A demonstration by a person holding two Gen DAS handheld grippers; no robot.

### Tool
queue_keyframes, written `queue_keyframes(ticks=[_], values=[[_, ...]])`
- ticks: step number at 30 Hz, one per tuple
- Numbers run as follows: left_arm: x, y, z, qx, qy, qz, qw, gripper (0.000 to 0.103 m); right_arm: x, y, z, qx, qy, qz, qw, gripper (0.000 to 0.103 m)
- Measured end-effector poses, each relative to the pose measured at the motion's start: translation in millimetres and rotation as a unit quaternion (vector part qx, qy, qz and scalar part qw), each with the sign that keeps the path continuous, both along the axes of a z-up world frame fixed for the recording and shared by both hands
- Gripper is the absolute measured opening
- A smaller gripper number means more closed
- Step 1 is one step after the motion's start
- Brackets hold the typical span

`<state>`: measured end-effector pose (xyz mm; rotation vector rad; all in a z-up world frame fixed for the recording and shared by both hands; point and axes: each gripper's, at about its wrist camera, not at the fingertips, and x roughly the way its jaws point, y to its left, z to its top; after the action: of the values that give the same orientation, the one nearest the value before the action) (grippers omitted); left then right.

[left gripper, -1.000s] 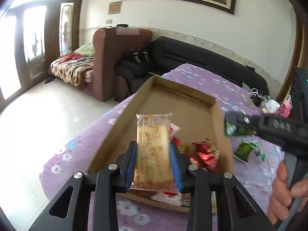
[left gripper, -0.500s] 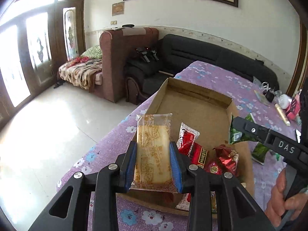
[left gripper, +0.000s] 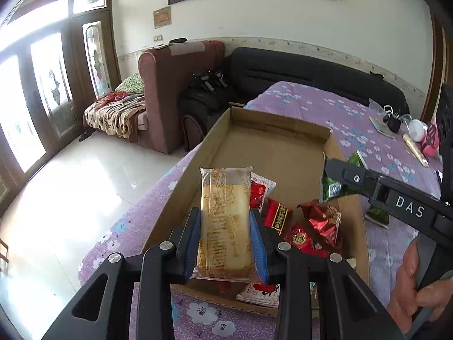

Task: Organize snacks
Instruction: 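Lower both packets into the tray and open both grippers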

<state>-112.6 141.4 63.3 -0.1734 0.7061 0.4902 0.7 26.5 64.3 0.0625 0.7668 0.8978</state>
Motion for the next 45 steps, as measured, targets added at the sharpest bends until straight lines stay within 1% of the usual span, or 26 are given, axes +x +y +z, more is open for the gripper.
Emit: queue_keyframes(ticks=[4,8,11,13,15,20,26,45], values=[[1.1,-0.8,-2.0,0.002,0.008,0.0,1.0,0.035,0.5,-1.3,-3.0,0.002,-0.002,-0.003,1.0,0.033],[4.2,-8.9,-2.4,0.016,0.017,-0.001,0.9997,0.035,-3.3,-8.0,1.6,0.014,-0.022,-0.013,1.0,0.033],[4.2,-13.8,-1.7,0.021,0.016,-0.001,0.9996,0.035,-7.3,-7.0,1.6,0.008,-0.035,-0.01,0.999,0.033],[4.1,-16.9,-1.0,0.026,0.016,-0.003,0.9995,0.035,-8.0,-6.7,1.3,0.007,-0.037,-0.008,0.999,0.033],[2.8,-19.3,-0.9,0.031,0.015,-0.005,0.9994,0.035,-6.5,-7.0,1.1,0.007,-0.035,-0.008,0.999,0.033],[2.5,-19.5,-4.1,0.026,0.019,-0.008,0.9995,0.035,-9.1,-4.9,1.4,0.004,-0.037,-0.002,0.999,0.033],[5.8,-23.4,-5.1,0.031,0.022,-0.012,0.9992,0.035,-9.2,-3.0,-2.4,-0.003,-0.03,0.002,1.0,0.033],[9.7,-26.3,-15.7,0.023,0.033,-0.023,0.9989,0.035,-8.1,7.2,-9.8,-0.023,-0.023,0.012,0.999,0.033]])
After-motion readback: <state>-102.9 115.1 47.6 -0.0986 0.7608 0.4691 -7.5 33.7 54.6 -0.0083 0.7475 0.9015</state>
